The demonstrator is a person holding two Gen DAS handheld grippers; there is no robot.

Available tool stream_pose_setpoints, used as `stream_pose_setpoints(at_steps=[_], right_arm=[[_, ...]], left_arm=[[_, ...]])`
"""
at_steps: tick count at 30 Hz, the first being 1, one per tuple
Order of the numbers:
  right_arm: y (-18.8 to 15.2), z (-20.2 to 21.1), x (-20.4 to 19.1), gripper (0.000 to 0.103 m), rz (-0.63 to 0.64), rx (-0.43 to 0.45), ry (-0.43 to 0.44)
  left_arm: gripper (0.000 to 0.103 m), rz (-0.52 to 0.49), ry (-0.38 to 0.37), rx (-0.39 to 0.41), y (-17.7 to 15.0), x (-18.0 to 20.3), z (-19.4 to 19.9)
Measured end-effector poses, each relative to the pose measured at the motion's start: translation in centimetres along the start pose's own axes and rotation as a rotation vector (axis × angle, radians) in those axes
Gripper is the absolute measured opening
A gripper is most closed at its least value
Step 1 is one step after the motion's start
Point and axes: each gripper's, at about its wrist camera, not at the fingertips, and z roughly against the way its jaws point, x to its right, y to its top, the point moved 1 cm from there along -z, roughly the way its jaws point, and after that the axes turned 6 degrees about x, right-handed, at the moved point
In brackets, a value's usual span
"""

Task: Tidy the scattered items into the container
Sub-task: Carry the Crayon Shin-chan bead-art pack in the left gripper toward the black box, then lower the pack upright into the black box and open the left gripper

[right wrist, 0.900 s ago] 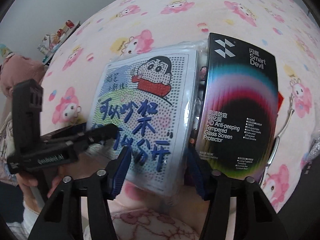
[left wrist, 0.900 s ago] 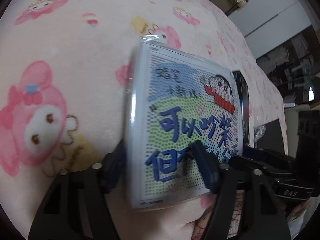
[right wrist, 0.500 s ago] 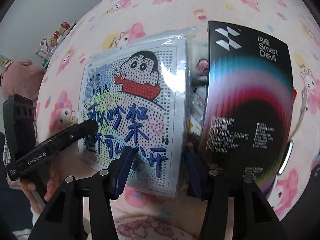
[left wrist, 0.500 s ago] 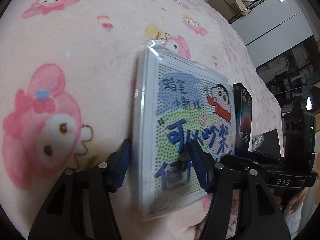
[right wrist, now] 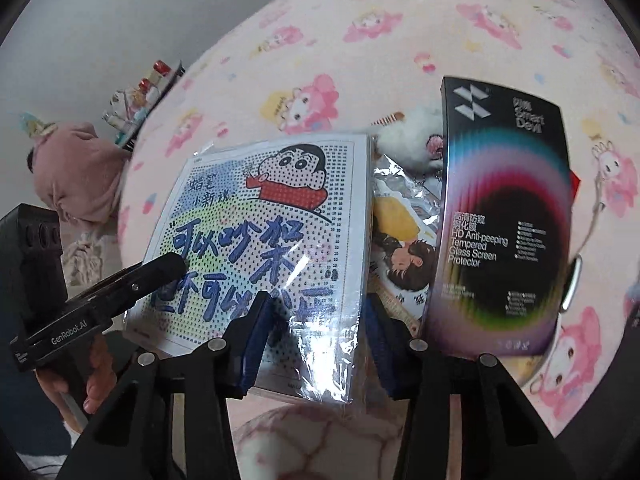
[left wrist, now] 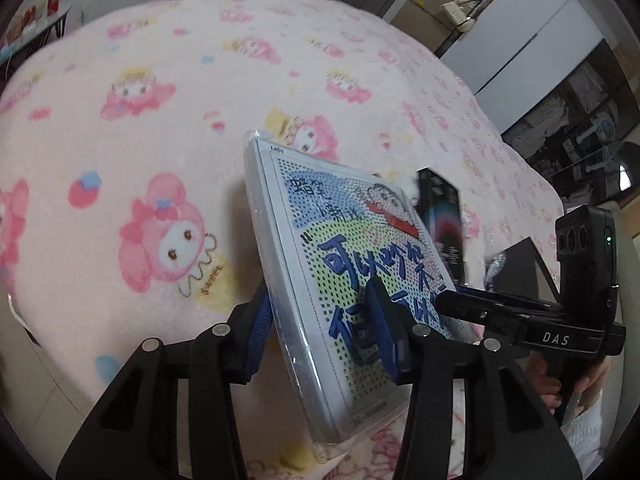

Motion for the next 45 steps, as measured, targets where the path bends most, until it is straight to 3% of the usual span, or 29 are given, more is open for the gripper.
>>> stream_pose_setpoints(at_steps=[3,5,8,11,18,23,29,34,37,40,43,45], right_arm=[[-2.9,3.2,2.2,0.042,-0.033,0.060,0.040],[-3.0,5.1,2.3,0.042,-0.063,0.109,0.052],[-4.2,7.6,1.9,0.042,-0.083,0.180,0.029],[-6.7,13.5,4.8,0.042,-0.110,0.244,-0.021],[-14.4,24.5,13.0,0.042,-0.246,0.363,-0.160],[-19.4,29.5,20.6,0.042,-0.356,0.388,-0.284],[-21.2,29.5,26.9,0.042,-0.418,0.342,-0.414],[-21.8,27.1,30.1,0.042,-0.456,0.297,-0.408],[-21.9,26.0,30.2,0.042,-0.453,0.259,-0.425],[-21.8,24.5,30.6,0.041,-0.445,0.220,-0.432],[-21.7,23.5,30.4,0.037,-0.443,0.210,-0.378],[-21.5,23.1,30.2,0.037,-0.432,0.200,-0.403]], left_arm=[[0.045,-0.052,-0.022,0.032,0.3,2.5,2.3],[0.045,-0.098,-0.049,0.045,0.4,5.1,3.2],[0.045,-0.176,-0.108,0.041,0.2,9.2,3.6],[0.045,-0.245,-0.177,0.019,-0.3,14.1,2.9],[0.045,-0.404,-0.365,-0.104,-4.2,27.2,-2.0],[0.045,-0.482,-0.437,-0.221,-7.7,35.3,-7.1],[0.046,-0.532,-0.390,-0.371,-10.6,39.9,-13.7],[0.046,-0.553,-0.333,-0.447,-11.1,40.4,-16.6],[0.045,-0.619,-0.282,-0.454,-12.2,41.3,-16.9],[0.046,-0.663,-0.221,-0.512,-13.9,42.0,-18.1],[0.048,-0.680,-0.208,-0.564,-14.9,42.7,-19.2],[0.044,-0.685,-0.171,-0.568,-14.9,42.8,-19.5]])
